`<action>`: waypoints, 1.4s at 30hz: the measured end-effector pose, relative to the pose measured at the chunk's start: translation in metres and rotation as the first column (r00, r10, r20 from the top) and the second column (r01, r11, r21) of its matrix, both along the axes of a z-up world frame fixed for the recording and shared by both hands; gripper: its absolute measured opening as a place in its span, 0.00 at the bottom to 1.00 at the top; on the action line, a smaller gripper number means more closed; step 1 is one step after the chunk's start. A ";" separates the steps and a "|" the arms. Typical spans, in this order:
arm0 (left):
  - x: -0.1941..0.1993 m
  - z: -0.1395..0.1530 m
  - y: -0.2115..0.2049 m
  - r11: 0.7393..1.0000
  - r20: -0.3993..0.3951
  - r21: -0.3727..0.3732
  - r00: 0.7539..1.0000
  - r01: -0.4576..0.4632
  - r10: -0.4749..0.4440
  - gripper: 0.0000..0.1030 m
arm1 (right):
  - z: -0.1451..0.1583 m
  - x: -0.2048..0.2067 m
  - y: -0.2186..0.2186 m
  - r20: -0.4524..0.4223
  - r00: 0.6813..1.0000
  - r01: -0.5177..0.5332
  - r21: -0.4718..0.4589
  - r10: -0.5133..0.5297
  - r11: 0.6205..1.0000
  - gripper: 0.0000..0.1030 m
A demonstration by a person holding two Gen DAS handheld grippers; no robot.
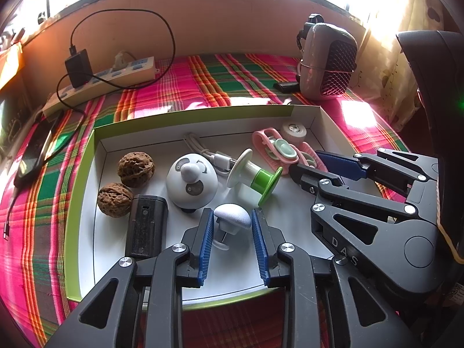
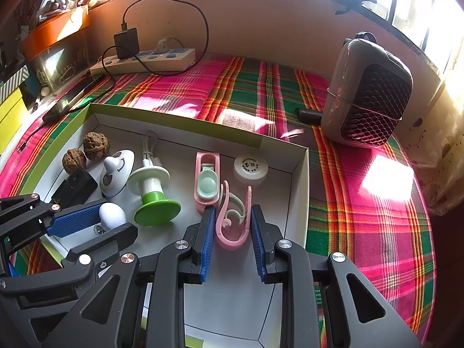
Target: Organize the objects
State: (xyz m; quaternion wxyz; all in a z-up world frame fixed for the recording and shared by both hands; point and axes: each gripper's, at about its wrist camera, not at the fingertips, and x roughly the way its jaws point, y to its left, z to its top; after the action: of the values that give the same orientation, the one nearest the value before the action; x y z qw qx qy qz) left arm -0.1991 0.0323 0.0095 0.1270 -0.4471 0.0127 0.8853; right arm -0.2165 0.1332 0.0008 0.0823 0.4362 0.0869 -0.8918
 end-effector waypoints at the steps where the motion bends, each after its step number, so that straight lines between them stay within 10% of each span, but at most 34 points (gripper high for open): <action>1: 0.000 0.000 0.000 1.000 0.000 -0.001 1.000 -0.001 0.001 0.25 | 0.000 0.000 0.000 0.000 1.000 0.000 0.000 0.000 1.000 0.25; 42: 0.058 0.027 -0.024 0.995 -0.088 -0.027 0.991 -0.100 0.097 0.29 | 0.036 0.062 0.010 -0.070 0.996 0.053 -0.112 -0.061 0.992 0.37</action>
State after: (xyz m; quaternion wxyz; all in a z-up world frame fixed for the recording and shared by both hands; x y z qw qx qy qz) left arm -0.1407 0.0084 0.0368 0.0757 -0.4103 0.0099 0.9088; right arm -0.1540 0.1428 0.0370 0.0775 0.4002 0.0280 -0.9127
